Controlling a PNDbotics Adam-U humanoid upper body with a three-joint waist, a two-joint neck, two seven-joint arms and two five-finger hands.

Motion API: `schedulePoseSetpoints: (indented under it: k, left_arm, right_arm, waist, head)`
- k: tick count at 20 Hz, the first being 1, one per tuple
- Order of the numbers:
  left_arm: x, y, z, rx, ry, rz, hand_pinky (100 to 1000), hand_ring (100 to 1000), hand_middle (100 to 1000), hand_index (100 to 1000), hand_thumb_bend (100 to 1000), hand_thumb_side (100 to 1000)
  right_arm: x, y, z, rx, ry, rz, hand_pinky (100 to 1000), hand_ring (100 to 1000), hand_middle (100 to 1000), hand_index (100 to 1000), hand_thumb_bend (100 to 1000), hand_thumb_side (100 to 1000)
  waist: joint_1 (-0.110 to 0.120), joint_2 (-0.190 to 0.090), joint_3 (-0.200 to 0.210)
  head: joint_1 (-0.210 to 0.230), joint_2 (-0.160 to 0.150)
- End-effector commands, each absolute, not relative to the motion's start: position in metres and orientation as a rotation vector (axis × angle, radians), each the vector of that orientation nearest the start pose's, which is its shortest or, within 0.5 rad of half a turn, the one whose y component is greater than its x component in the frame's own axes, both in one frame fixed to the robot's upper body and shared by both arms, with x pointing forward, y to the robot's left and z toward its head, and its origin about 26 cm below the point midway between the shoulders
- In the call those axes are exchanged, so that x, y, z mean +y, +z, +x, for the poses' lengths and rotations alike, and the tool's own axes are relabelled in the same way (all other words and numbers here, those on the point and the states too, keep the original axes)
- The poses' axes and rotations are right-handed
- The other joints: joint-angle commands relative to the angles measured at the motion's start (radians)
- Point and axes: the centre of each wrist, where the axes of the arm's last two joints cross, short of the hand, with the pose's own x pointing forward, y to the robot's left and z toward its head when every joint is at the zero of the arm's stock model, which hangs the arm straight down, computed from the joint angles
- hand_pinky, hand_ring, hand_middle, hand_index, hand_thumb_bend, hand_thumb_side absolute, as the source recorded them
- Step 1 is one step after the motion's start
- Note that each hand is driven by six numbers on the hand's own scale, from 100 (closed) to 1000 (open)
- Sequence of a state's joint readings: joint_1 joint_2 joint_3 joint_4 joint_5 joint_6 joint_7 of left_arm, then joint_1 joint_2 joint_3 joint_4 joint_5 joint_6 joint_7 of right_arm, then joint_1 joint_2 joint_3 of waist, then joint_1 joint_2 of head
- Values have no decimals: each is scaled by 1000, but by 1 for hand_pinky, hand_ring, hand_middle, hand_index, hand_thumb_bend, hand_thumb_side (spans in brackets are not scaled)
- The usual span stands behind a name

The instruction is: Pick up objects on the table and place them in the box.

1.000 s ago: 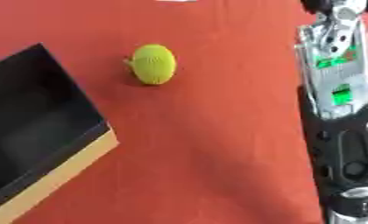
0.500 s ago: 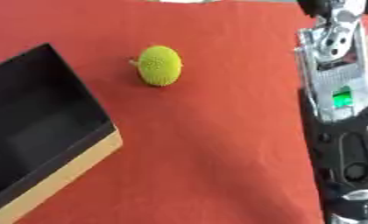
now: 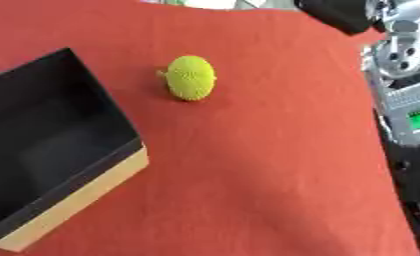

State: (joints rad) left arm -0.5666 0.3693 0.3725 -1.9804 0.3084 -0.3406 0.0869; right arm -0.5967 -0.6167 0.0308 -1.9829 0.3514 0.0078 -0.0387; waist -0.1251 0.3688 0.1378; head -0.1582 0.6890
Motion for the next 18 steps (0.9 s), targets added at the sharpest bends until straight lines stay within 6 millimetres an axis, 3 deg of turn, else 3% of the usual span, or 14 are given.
schedulePoseSetpoints:
  k: [1, 8, 13, 18]
  left_arm:
    - [335, 314, 292, 3290, -104, -153, 624, 687, 609, 737, 100, 240]
    - [332, 315, 293, 3291, -99, -133, 624, 688, 608, 737, 100, 233]
    - [331, 314, 293, 3297, -91, -110, 624, 688, 608, 736, 100, 249]
    - [330, 314, 294, 3299, -89, -95, 624, 688, 608, 736, 100, 249]
  right_arm:
    - [-267, 322, 307, 3070, -1235, 1283, 807, 973, 848, 848, 100, 285]
    - [-268, 330, 306, 2790, -1639, 1577, 816, 1000, 865, 874, 100, 389]
    - [-271, 336, 298, 2691, -1893, 1646, 821, 1000, 879, 881, 100, 434]
    - [-273, 351, 288, 2708, -1986, 1655, 821, 1000, 879, 881, 100, 434]
  waist:
    - [3, -27, 0]
    - [-1, -24, 15]
    - [2, -18, 27]
    - [4, -16, 34]
  head:
    - [4, 7]
    - [-12, 14]
    - [-43, 20]
    - [-54, 21]
